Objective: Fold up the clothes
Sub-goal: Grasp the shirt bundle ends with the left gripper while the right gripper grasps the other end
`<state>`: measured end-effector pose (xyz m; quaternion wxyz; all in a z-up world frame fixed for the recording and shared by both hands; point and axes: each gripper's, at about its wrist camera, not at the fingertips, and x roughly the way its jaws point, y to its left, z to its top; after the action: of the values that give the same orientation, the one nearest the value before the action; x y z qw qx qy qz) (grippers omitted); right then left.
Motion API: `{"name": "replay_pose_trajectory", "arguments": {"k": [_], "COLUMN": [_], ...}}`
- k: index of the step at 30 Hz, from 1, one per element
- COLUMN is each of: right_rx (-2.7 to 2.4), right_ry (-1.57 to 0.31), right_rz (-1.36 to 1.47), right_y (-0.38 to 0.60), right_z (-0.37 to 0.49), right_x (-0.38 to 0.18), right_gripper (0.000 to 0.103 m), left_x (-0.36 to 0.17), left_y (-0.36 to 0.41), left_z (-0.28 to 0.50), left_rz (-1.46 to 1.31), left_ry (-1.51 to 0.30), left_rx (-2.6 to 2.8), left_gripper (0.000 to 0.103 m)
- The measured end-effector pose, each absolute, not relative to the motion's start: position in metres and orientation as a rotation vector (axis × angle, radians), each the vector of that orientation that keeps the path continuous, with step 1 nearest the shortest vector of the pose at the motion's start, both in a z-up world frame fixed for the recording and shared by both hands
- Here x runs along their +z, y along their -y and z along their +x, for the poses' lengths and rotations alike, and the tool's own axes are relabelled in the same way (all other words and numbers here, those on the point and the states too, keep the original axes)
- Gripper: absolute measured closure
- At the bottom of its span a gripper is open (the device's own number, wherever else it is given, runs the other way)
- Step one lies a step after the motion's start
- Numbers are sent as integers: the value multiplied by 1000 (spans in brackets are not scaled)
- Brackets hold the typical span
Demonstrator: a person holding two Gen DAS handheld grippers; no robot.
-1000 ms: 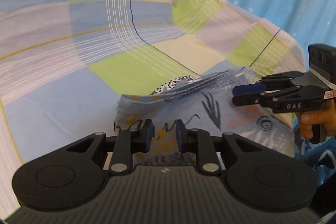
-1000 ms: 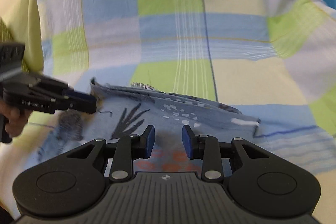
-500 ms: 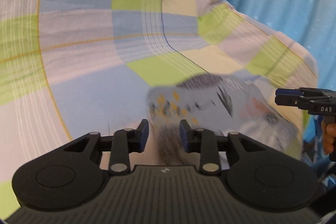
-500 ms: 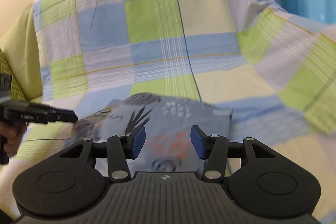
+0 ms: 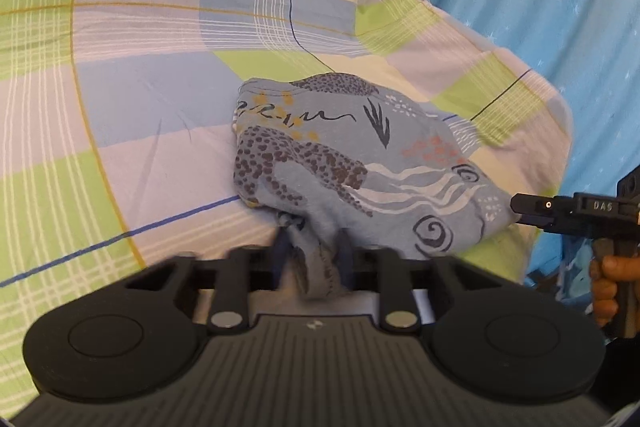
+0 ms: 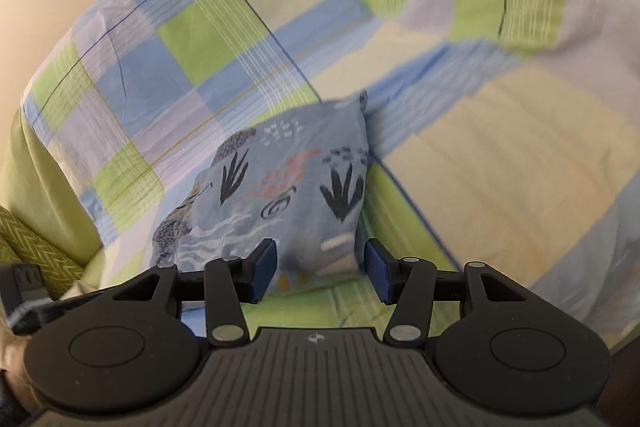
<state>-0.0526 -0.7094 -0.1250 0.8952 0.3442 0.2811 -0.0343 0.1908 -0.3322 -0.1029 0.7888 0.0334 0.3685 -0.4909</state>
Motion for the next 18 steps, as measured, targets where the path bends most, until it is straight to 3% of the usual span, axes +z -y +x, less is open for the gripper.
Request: {"name": "replay_pose_trajectory", "arguments": {"k": [1,6,9,12,14,15,18], "right_rx": [-70,-169,-236,-206,-165,-144,-95], "right_ry": [-593,-592,-596,-581,-588,-598,-641], "right_rz": [734,674,495,306,149,68,-189], "right_y": [711,718,704,681,658,646,610], "right_z": [-52,-57,-63,-70,-70,-70,-65], "right_x": [-128,-122,-110,-98,-95,-96,-105], "right_gripper": [98,101,98,85,79,78,77], "left_x": [-104,-106,-98,-88,-86,-87,-98], "left_y": [331,316,310,307,312,316,332], "left_z": [190,195,188,169,147,134,100], "left_rz": [75,95,226,387,543,626,865], "left_ry": [-789,-765,-691,-584,-482,-425,-248], "left_rx": [-1052,-1015,-988,-1013,-1039,-1049,-1086], "left_gripper": [102,103,103,102,90,79,75]}}
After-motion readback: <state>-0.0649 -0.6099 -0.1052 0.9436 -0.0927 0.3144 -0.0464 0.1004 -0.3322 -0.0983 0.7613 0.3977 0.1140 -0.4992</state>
